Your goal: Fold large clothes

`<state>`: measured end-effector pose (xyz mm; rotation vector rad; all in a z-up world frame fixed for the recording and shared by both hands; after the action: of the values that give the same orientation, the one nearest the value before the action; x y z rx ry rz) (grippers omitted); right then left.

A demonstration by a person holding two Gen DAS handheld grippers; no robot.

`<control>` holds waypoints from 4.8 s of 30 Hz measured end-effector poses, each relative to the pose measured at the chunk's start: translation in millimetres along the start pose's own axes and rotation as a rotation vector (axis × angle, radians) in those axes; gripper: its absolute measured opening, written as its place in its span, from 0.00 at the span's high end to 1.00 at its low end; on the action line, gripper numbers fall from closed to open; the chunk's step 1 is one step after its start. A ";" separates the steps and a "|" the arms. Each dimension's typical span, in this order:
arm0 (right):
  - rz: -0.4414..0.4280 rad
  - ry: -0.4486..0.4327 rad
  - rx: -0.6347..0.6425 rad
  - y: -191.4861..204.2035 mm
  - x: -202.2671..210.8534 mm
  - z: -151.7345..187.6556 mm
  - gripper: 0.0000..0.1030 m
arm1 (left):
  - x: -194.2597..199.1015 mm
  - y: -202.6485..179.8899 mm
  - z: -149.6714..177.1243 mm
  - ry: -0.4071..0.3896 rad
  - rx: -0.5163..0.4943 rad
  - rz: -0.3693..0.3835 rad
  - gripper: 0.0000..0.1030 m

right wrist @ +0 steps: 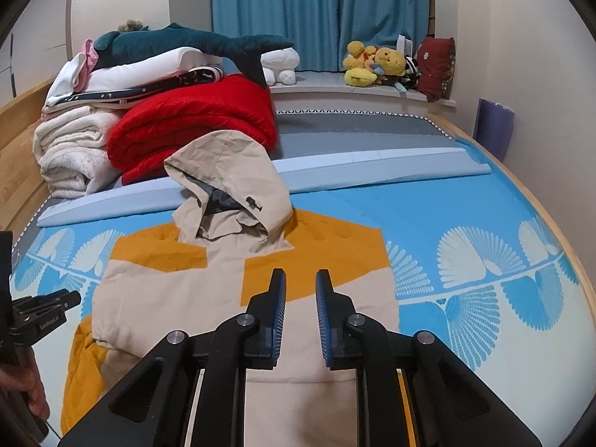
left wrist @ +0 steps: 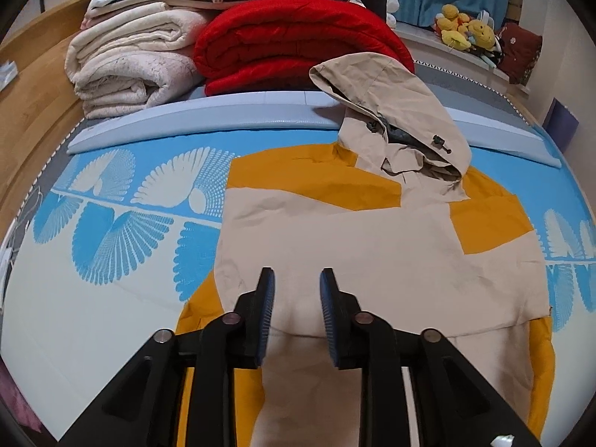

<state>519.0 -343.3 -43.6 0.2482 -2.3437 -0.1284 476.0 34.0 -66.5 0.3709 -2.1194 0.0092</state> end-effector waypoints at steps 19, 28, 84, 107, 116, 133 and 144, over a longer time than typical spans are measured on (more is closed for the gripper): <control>-0.021 0.013 -0.120 -54.0 4.7 -13.2 0.99 | 16.3 -9.5 -131.2 -0.107 0.059 0.104 0.65; -0.048 0.087 -0.249 -89.5 -27.0 -5.1 0.96 | -110.2 -74.4 -271.6 -0.153 -0.050 0.020 0.47; -0.477 0.152 -0.611 -10.2 -135.7 55.2 0.99 | -98.6 -72.3 80.5 0.514 0.348 0.526 0.98; -0.007 0.384 -0.625 -47.7 -169.3 128.4 0.49 | -65.3 -94.2 74.3 0.380 -0.002 0.172 0.86; -0.058 0.068 -0.263 22.4 -139.6 59.6 0.48 | 4.7 -73.8 55.8 0.186 -0.031 0.117 0.86; -0.040 0.218 -0.157 41.1 -104.0 100.4 0.50 | 67.0 9.9 47.4 -0.001 -0.006 0.147 0.86; -0.089 -0.124 -0.046 5.6 149.7 54.7 0.50 | 178.4 105.2 89.9 -0.095 0.066 0.191 0.90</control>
<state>375.9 -369.3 21.9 0.3308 -2.4497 -0.2478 284.3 74.5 45.8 0.2096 -2.2461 0.1754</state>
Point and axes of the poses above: each gripper's, at about its wrist camera, not at the fingertips, and x roughly against the way its jaws point, y to its left, z to its underside, the point moved 7 cm from there along -x, roughly the way its jaws point, and after that the axes turned 11 degrees about -z, right-handed, at the moved point
